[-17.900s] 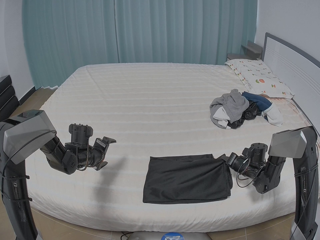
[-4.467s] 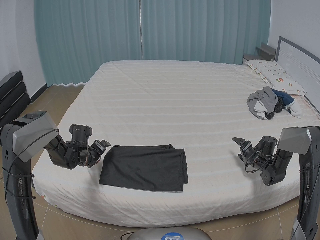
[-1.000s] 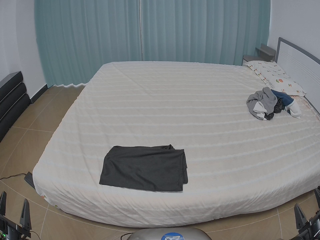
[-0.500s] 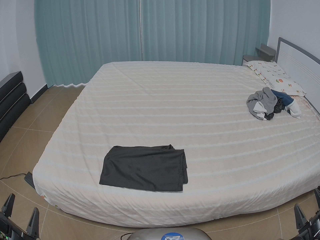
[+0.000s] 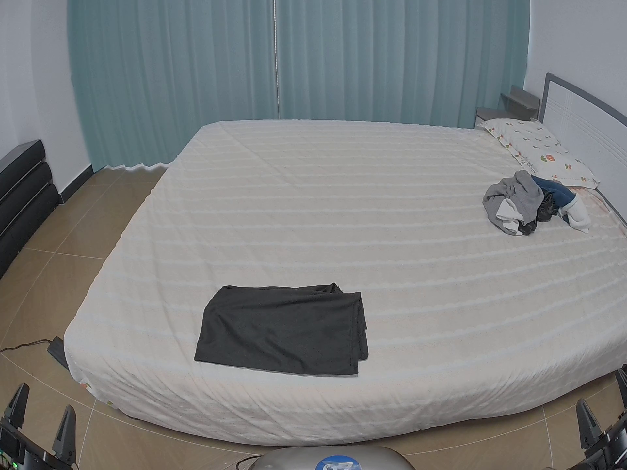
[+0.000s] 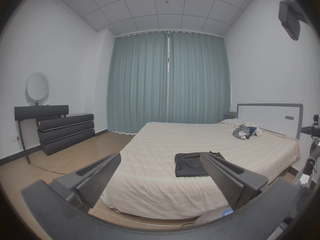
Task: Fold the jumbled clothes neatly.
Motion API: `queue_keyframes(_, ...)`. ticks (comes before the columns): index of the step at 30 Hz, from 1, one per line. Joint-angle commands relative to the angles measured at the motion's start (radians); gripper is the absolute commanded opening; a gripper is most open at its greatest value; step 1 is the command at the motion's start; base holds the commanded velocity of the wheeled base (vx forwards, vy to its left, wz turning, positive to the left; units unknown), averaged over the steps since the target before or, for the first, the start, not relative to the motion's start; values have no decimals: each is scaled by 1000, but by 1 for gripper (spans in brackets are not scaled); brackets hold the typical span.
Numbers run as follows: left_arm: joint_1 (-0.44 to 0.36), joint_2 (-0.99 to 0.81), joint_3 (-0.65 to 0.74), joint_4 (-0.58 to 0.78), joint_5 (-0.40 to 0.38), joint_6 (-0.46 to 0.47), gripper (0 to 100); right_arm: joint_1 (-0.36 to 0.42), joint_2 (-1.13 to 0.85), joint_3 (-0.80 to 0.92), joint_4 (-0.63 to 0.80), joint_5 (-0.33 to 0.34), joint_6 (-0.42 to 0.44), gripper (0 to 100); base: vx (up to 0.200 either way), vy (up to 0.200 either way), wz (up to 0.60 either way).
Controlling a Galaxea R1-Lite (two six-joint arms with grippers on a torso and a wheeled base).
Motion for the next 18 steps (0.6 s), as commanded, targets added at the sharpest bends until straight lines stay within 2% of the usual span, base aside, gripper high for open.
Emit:
queue_keyframes(1,0,2,17,8,-30,29,100,0,-11,18,0,0,0,100,0,0,0)
queue_keyframes(18,0,3,17,8,-40,29,100,0,-11,18,0,-1,7,100,0,0,0)
